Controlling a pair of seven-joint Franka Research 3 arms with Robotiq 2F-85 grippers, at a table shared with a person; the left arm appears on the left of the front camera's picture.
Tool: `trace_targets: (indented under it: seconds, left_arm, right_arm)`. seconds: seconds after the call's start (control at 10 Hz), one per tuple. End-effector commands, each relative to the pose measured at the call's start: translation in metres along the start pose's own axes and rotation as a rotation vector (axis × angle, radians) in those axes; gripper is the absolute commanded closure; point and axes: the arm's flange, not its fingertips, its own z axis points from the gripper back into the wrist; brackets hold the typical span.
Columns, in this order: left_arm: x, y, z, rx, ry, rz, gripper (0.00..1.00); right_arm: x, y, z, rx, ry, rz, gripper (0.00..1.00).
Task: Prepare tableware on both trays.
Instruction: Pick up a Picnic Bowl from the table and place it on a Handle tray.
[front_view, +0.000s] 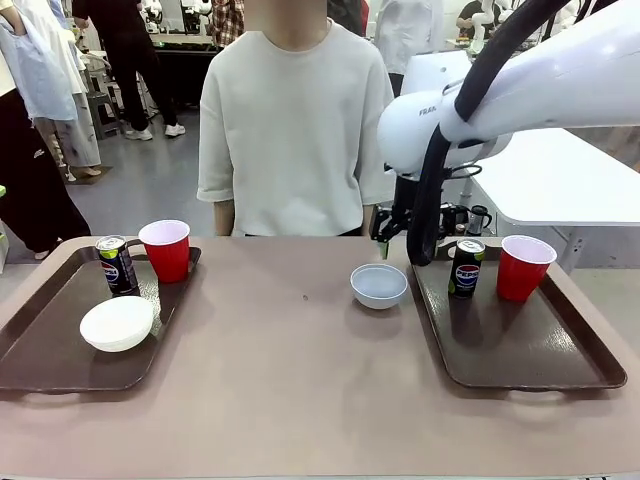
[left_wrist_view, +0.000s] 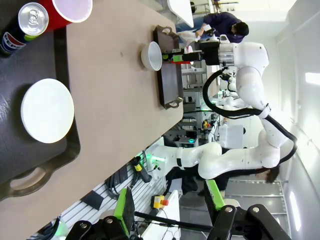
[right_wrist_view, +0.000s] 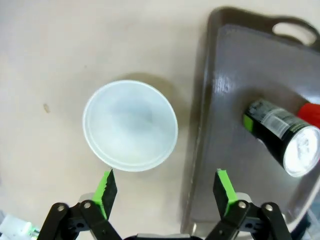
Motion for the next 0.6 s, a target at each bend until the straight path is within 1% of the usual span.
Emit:
trace_targets:
  seconds: [0.0, 0.1, 0.2, 0.3, 0.4, 0.5]
  left_arm:
    - [-0.003, 0.001, 0.001, -0.013, -0.005, -0.022, 0.24]
    - [-0.003, 0.001, 0.001, -0.013, -0.005, -0.022, 0.24]
    - [-0.003, 0.001, 0.001, -0.013, -0.005, -0.022, 0.24]
    - [-0.003, 0.001, 0.001, -0.013, -0.005, -0.022, 0.24]
    - [-0.003, 0.001, 0.001, -0.013, -0.005, -0.022, 0.24]
    - [-0.003, 0.001, 0.001, -0.013, -0.005, -0.022, 0.24]
  right_arm:
    - [0.011, -0.001, -0.022, 0.032, -0.043, -0.034, 0.0]
    - [0.013, -0.003, -0.032, 0.039, -0.054, -0.038, 0.0]
    - [0.014, -0.007, -0.038, 0.039, -0.068, -0.039, 0.19]
    - [0.016, -0.008, -0.043, 0.041, -0.081, -0.038, 0.19]
    - [0.018, -0.009, -0.047, 0.049, -0.088, -0.04, 0.38]
    - [0.02, -0.007, -0.051, 0.05, -0.079, -0.035, 0.11]
